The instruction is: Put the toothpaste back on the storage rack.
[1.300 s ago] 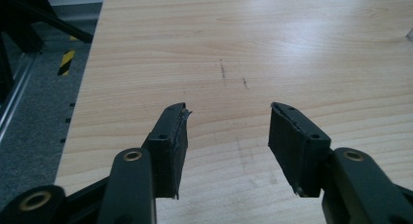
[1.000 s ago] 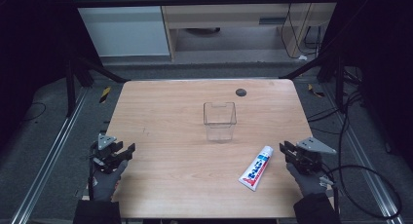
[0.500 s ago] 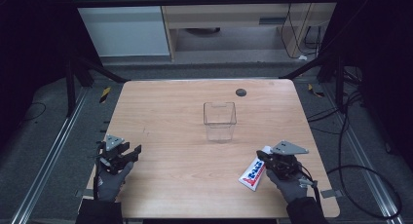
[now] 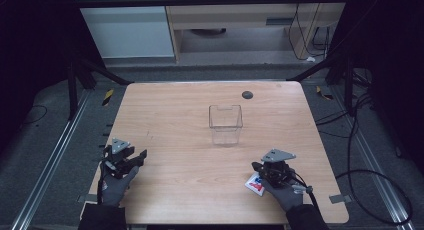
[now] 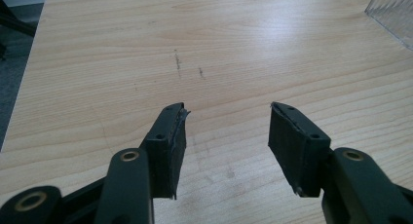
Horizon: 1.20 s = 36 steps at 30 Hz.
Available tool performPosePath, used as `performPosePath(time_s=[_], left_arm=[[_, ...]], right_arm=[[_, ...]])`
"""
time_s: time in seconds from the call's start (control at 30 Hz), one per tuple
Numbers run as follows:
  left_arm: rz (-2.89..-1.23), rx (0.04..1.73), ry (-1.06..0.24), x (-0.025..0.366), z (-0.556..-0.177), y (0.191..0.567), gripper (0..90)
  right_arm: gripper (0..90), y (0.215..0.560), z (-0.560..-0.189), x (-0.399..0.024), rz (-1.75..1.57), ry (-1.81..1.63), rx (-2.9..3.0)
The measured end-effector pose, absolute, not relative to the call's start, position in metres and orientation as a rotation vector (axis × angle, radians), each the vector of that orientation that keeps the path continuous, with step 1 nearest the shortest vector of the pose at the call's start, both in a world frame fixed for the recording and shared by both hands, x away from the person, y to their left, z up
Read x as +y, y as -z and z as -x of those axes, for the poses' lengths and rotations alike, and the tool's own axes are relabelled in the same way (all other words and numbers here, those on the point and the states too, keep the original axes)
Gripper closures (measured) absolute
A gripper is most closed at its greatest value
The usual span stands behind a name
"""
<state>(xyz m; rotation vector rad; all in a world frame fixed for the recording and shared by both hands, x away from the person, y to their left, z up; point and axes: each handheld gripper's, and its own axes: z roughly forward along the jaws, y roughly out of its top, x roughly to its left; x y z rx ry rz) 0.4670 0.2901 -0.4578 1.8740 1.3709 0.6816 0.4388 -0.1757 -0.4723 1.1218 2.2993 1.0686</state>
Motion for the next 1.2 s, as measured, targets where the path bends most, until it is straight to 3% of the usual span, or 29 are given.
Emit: performPosePath(time_s=[1.2], left_arm=[[-1.863,1.386,-0.689,0.294,-0.467,0.457,46.1]], right_arm=[[90.0,0.482,-0.429,-0.184,-1.158,-0.930,2.385]])
